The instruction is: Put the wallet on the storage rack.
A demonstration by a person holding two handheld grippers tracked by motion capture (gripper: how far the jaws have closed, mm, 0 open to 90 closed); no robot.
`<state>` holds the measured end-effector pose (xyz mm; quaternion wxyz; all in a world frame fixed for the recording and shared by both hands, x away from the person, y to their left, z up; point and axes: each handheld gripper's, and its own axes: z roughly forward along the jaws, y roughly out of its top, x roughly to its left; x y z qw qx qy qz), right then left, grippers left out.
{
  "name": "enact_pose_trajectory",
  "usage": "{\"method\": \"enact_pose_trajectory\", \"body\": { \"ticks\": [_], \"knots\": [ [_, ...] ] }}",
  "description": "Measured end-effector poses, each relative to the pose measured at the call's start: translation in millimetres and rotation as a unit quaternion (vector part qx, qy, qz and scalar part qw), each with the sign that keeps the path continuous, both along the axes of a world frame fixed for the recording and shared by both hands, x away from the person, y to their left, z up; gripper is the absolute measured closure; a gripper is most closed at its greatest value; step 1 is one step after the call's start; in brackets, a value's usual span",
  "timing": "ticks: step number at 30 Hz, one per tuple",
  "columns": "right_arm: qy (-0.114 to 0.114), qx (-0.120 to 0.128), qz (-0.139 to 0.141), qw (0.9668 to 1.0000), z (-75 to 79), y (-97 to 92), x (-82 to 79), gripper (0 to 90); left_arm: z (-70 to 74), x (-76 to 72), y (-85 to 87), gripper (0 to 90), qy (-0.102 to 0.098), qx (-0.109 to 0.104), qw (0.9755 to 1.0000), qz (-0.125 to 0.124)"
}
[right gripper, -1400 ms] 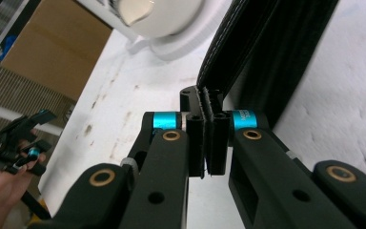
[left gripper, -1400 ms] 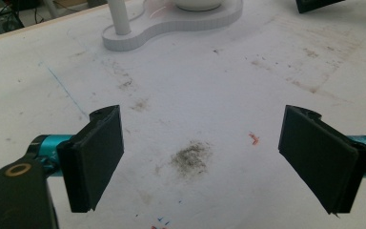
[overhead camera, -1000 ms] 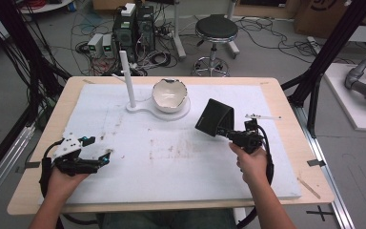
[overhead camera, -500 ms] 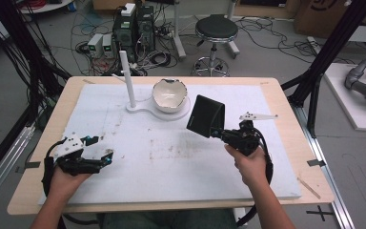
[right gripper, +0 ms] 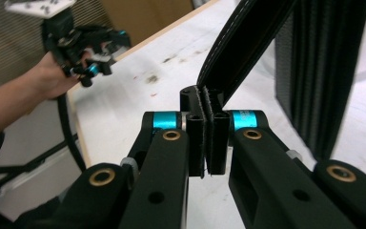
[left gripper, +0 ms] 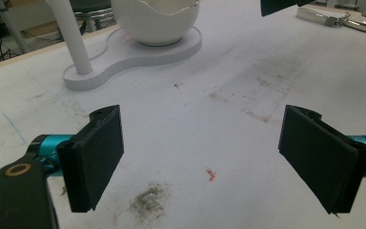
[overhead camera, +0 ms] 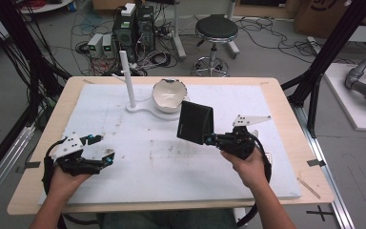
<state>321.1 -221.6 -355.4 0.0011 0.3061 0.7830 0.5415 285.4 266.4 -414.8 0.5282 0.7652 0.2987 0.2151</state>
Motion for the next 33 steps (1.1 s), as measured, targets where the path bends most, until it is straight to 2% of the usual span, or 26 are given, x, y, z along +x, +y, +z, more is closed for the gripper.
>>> {"method": "enact_pose_trajectory", "body": {
  "ticks": [7,12,14,15,17,20,21,23,24,25,26,27,29,30,31,33],
  "knots": [
    [-0.026,-0.014,0.035,0.999,1.7,5.4,-3.8,89.7,2.0,-0.7,-1.5,15.3,-0.002,-0.004,0.9999,-0.011],
    [-0.034,-0.025,0.054,0.9977,2.1,8.4,-4.9,89.7,4.8,0.3,-3.5,15.3,-0.005,-0.001,0.9999,-0.013],
    [-0.038,-0.027,0.058,0.9972,2.3,9.2,-4.7,89.8,9.1,2.2,-6.0,15.3,-0.006,-0.005,0.9997,-0.021],
    [-0.043,-0.04,0.067,0.996,3.6,11.5,-5.6,89.7,14.7,3.8,-10.0,15.3,-0.01,-0.007,0.9994,-0.033],
    [-0.05,-0.048,0.077,0.9946,5.0,14.4,-6.7,89.7,20.2,7.1,-16.0,15.3,-0.007,-0.011,0.9988,-0.047],
    [-0.059,-0.063,0.097,0.9916,6.1,19.4,-9.5,89.7,28.3,12.1,-28.7,15.3,-0.005,-0.005,0.9973,-0.073],
    [-0.059,-0.063,0.097,0.9916,6.1,19.4,-9.5,89.7,28.3,12.1,-28.7,15.3,-0.005,-0.005,0.9973,-0.073],
    [-0.07,-0.077,0.111,0.9883,4.9,24.1,-10.6,89.7,37.0,15.4,-42.5,15.3,-0.008,0.002,0.9946,-0.104],
    [-0.07,-0.077,0.111,0.9883,4.9,24.1,-10.6,89.7,37.0,15.4,-42.5,15.3,-0.008,0.002,0.9946,-0.104],
    [-0.07,-0.09,0.12,0.9863,3.9,27.0,-11.6,89.7,42.5,16.1,-52.3,15.3,-0.013,0.008,0.9922,-0.123],
    [-0.069,-0.094,0.125,0.9853,3.4,28.4,-12.0,89.8,42.5,16.1,-52.3,15.3,-0.013,0.008,0.9922,-0.123],
    [-0.07,-0.097,0.129,0.9844,2.8,29.7,-12.0,89.7,47.9,16.7,-60.8,15.3,-0.018,0.01,0.9893,-0.145],
    [-0.072,-0.102,0.137,0.9827,2.1,32.9,-12.2,89.7,53.0,17.4,-67.8,15.3,-0.023,0.011,0.9878,-0.154],
    [-0.071,-0.106,0.142,0.9815,2.3,34.3,-12.7,89.7,53.0,17.4,-67.8,15.3,-0.023,0.011,0.9878,-0.154],
    [-0.071,-0.106,0.145,0.9811,2.3,35.8,-13.1,89.8,57.2,19.4,-72.9,15.3,-0.023,0.008,0.9857,-0.167],
    [-0.072,-0.108,0.15,0.9802,2.6,38.4,-13.7,89.8,59.7,21.9,-77.3,15.4,-0.021,0.01,0.985,-0.171]
  ]
}}
